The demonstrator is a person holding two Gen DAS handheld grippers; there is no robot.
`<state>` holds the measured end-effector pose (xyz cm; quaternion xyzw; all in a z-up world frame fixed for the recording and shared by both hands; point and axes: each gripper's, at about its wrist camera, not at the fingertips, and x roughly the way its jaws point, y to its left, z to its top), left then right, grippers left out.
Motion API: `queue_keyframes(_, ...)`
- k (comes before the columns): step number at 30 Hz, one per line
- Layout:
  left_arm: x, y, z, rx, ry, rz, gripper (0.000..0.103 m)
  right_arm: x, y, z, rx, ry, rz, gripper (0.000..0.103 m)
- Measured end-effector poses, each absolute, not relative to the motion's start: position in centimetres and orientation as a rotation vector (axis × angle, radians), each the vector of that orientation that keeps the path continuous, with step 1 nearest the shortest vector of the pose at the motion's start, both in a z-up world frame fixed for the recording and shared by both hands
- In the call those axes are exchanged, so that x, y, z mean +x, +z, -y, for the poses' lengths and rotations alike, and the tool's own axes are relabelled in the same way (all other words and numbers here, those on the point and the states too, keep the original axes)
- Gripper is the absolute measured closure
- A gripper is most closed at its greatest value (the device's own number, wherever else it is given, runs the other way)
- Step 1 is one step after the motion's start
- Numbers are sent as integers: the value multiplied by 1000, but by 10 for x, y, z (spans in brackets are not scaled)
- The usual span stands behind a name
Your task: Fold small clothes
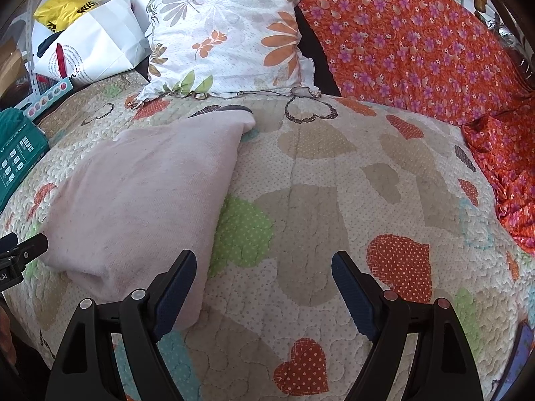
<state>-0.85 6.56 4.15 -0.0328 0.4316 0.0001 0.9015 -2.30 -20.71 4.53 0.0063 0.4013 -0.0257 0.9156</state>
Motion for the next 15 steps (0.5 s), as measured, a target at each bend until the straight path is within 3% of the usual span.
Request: queue_keyframes(15,-8,40,-64,-53,8,-902,0,-23,46,206,-5,-50,-819,16)
